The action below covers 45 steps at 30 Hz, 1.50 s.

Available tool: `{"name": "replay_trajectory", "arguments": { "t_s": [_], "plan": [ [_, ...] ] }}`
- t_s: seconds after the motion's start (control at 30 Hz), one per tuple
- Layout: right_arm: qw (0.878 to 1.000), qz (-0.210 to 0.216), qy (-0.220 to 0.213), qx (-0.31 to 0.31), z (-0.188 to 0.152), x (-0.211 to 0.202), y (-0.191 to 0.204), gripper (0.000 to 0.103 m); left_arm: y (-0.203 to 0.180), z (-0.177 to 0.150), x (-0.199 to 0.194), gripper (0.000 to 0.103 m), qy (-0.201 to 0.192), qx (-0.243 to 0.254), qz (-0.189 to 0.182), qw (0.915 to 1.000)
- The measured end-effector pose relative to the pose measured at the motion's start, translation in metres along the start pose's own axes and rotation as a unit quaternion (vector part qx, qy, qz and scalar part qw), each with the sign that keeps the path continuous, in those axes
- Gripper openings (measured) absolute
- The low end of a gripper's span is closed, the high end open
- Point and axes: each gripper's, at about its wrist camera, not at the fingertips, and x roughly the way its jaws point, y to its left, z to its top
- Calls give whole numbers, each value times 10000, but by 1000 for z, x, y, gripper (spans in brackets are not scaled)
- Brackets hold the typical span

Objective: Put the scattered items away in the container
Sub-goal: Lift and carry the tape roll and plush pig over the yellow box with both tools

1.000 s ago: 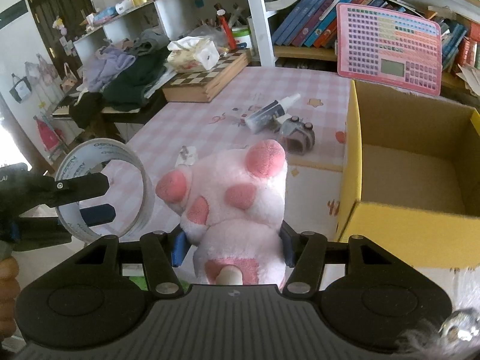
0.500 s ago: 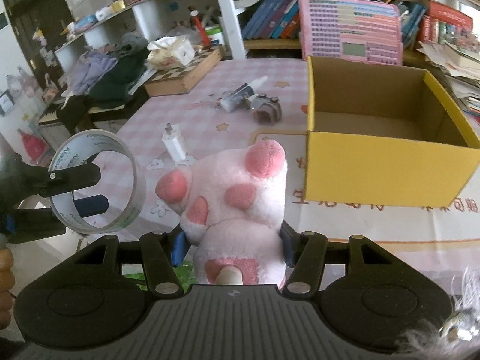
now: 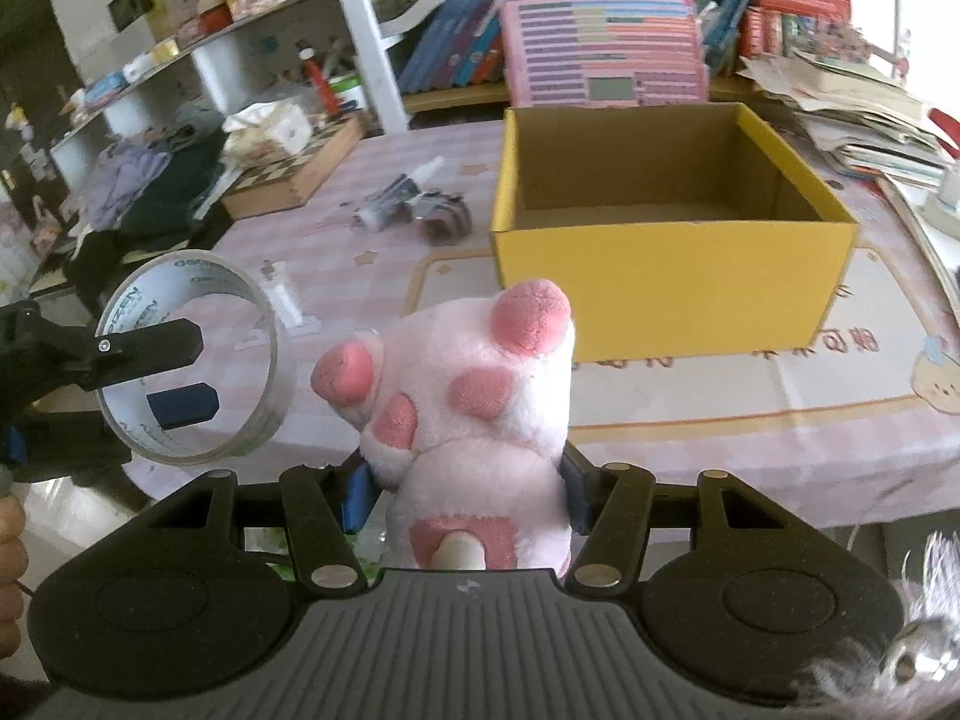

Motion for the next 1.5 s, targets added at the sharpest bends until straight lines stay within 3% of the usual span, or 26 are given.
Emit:
{"name": "replay_trajectory", "arguments": {
  "t_s": [0.7,1.2,1.5],
  "plan": [
    [9974,-499,-135,502,-3,-25,-56,55,-43,-4,60,45,651,385,-344,9965],
    [9986,-337,-279,283,34,-11,-88,55,-71,15,99,45,533,610,-385,9960],
    [9976,-277,-622,150,75,-12,-114,55,-97,37,128,45,358,853,-525,9943]
  ]
}}
